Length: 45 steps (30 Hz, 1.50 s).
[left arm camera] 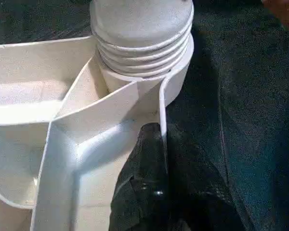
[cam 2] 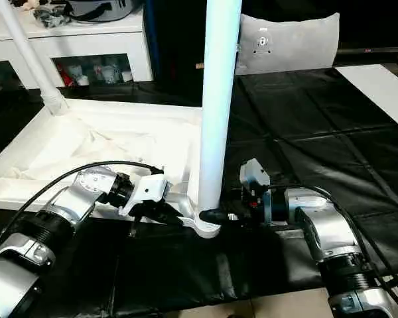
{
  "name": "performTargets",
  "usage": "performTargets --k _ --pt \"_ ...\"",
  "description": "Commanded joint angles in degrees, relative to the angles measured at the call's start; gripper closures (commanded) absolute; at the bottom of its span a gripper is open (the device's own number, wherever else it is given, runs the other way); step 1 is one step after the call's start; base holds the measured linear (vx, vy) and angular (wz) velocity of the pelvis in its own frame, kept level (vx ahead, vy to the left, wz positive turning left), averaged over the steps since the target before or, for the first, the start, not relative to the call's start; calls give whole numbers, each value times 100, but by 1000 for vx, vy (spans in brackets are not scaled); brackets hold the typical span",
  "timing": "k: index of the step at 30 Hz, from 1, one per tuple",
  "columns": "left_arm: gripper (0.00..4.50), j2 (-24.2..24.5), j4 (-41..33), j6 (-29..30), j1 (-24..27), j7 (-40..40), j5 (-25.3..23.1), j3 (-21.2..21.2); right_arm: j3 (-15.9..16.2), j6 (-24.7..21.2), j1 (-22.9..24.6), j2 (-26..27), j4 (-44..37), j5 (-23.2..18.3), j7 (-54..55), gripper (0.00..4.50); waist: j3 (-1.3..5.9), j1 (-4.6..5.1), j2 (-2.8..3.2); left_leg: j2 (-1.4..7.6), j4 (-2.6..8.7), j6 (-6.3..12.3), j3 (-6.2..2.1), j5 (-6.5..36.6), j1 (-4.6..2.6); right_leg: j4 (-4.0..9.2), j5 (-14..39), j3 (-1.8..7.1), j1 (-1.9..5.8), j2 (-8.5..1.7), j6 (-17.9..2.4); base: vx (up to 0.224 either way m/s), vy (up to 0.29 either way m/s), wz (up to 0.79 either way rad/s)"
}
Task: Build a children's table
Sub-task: Rotate leg to tighten
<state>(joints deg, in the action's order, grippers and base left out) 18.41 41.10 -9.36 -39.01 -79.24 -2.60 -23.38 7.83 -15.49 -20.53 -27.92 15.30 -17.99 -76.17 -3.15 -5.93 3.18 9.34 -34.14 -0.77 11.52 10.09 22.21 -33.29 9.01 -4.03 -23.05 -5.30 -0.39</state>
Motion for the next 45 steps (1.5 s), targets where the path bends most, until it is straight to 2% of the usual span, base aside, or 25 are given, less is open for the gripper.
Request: performTargets --k 1,6,9,10,12,13,14,15,18,20,21,22,23,24,25,26,27,28,30,32,36,39,40,43,45 --pt "450 -9 -25 -32 -102 -108 -42 -20 66 -141 26 -1 -223 -156 -92 235 426 5 -123 430 406 347 -173 1261 -147 339 1597 248 243 -410 -1321 0 0 0" --pt "450 -89 -260 477 52 355 -34 92 19 -485 236 220 -561 -255 378 246 416 -10 -114 431 409 341 -173 1270 -149 351 1656 254 234 -413 -1307 0 0 0" --pt "450 -245 -555 1060 140 876 -13 235 -5 -589 307 496 -622 -49 1064 248 381 47 -123 422 436 144 -190 1561 -164 393 2242 258 213 -420 -1172 0 0 0" --pt "450 -314 -696 1297 179 1071 -8 285 -17 -563 323 622 -606 72 1362 248 376 57 -97 428 445 78 -209 1638 -173 392 2318 258 206 -425 -1158 0 0 0" --pt "450 -447 -892 1598 232 1383 11 374 -46 -569 310 829 -514 300 1909 248 349 139 -119 385 454 -14 -225 1885 -178 464 2753 234 192 -417 -1009 0 0 0" --pt "450 -447 -892 1598 232 1383 11 374 -46 -569 310 829 -514 300 1909 249 342 195 -117 381 470 -40 -252 1945 -148 470 2902 225 215 -416 -910 0 0 0" --pt "450 -552 -1000 1806 256 1566 35 429 -73 -575 272 944 -407 431 2226 250 342 246 -110 387 476 -73 -258 2051 -168 489 2950 223 193 -407 -859 0 0 0" --pt "450 -937 -1175 2325 253 2183 24 551 -216 -484 75 1288 24 734 3140 250 342 314 -126 381 472 -98 -262 2139 -171 486 2915 218 182 -400 -881 0 0 0" --pt "450 -1082 -1235 2517 244 2412 6 582 -282 -467 -10 1413 182 816 3487 252 342 447 -130 346 458 -77 -277 2179 -133 503 2963 188 202 -396 -880 0 0 0" --pt "450 -1492 -1115 2792 99 3122 -59 719 -511 -357 -303 1698 656 943 4320 252 346 496 -125 332 445 -18 -266 2181 -140 541 2975 186 183 -391 -852 0 0 0" --pt "450 -1868 -886 2875 -97 3905 -93 939 -673 -251 -589 1930 1086 1065 4982 253 356 550 -137 313 420 17 -262 2145 -136 550 2922 179 181 -382 -872 0 0 0" --pt "450 -1868 -886 2875 -97 3905 -93 939 -673 -251 -589 1930 1086 1065 4982 253 355 584 -127 302 409 25 -254 2140 -137 543 2900 178 166 -370 -897 0 0 0" --pt "450 -1987 -814 2867 -179 4207 -108 1033 -735 -235 -717 2033 1294 1118 5273 253 371 578 -135 295 402 70 -260 2086 -141 566 2858 167 180 -375 -888 0 0 0" --pt "450 -1994 -838 2870 -183 4254 -129 1046 -747 -218 -737 2059 1339 1137 5328 253 368 603 -139 293 404 102 -254 2045 -118 558 2786 172 188 -370 -906 0 0 0" --pt "450 -1994 -849 2870 -184 4267 -137 1050 -750 -208 -741 2067 1353 1141 5337 253 371 601 -140 298 407 171 -252 1994 -102 558 2680 171 205 -368 -915 0 0 0" --pt "450 -1946 -923 2884 -173 4291 -194 1048 -754 -110 -727 2099 1375 1146 5262 219 396 587 -167 297 394 285 -233 1818 -86 531 2410 190 221 -371 -970 0 0 0" --pt "450 -1946 -923 2884 -173 4291 -194 1048 -754 -110 -727 2099 1375 1146 5262 219 398 579 -163 298 392 326 -223 1755 -86 523 2310 199 216 -368 -1002 0 0 0" --pt "450 -1885 -949 2851 -159 4256 -230 1020 -768 -18 -695 2104 1342 1132 5208 198 398 575 -163 298 387 364 -217 1695 -81 517 2231 203 220 -369 -1032 0 0 0" --pt "450 -1768 -976 2786 -125 4168 -279 973 -790 74 -622 2088 1247 1078 5071 182 421 522 -154 313 378 479 -203 1419 -74 470 1866 211 244 -370 -1141 0 0 0" --pt "450 -1571 -995 2649 -45 3964 -318 918 -856 233 -462 1972 1030 918 4762 160 435 463 -139 314 366 545 -189 1248 -85 441 1600 213 255 -365 -1206 0 0 0" --pt "450 -1430 -975 2499 28 3744 -324 866 -894 480 -322 1740 865 784 4316 129 446 408 -133 337 356 675 -184 973 -77 379 1175 207 278 -360 -1354 0 0 0" --pt "450 -1304 -879 2282 61 3466 -286 760 -826 659 -188 1421 723 695 3780 96 439 346 -139 340 351 703 -176 1011 -85 385 1220 205 284 -364 -1364 0 0 0" --pt "450 -1247 -853 2157 77 3303 -253 713 -796 720 -131 1291 656 651 3513 91 435 335 -116 341 352 699 -176 1048 -87 393 1268 207 285 -369 -1348 0 0 0" --pt "450 -1087 -745 1849 85 2939 -211 637 -718 785 6 944 437 520 2809 60 426 314 -132 354 361 688 -181 1158 -85 404 1385 210 290 -364 -1275 0 0 0" --pt "450 -901 -647 1521 93 2472 -166 545 -619 901 72 601 311 529 2322 47 415 285 -127 354 375 641 -187 1286 -108 437 1672 200 270 -362 -1210 0 0 0"
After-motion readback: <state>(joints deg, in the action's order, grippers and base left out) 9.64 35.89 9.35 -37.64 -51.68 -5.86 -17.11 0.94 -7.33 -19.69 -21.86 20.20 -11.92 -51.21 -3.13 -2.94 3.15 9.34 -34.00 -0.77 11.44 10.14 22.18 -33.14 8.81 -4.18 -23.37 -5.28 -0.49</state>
